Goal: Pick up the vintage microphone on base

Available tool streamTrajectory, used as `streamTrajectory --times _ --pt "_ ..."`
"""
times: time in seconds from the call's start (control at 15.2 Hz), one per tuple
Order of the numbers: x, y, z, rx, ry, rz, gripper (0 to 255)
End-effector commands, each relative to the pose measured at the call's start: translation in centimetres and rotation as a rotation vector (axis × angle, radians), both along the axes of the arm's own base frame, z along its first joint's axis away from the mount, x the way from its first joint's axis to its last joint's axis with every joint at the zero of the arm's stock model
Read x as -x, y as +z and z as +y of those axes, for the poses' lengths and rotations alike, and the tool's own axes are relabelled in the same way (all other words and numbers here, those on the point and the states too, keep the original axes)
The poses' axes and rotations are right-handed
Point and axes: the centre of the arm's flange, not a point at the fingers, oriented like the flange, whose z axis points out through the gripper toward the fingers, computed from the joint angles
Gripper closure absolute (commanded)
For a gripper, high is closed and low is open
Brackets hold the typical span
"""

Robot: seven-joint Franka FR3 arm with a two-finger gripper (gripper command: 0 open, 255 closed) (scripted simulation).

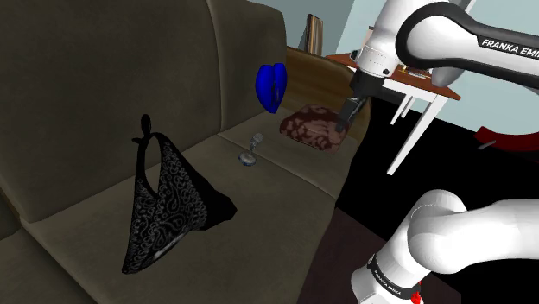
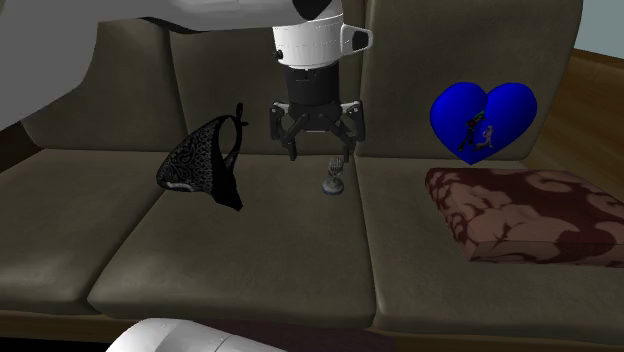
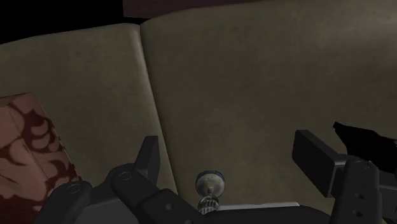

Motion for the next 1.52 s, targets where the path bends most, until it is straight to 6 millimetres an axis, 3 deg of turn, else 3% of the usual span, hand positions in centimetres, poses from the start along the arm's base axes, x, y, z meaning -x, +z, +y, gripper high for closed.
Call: streamTrajectory --times 0.0,1.45 --pt "0.0 0.0 0.0 0.000 0.000 0.000 0" --pt "-22.3 -15.3 1.6 -0.024 -0.146 -0.173 0"
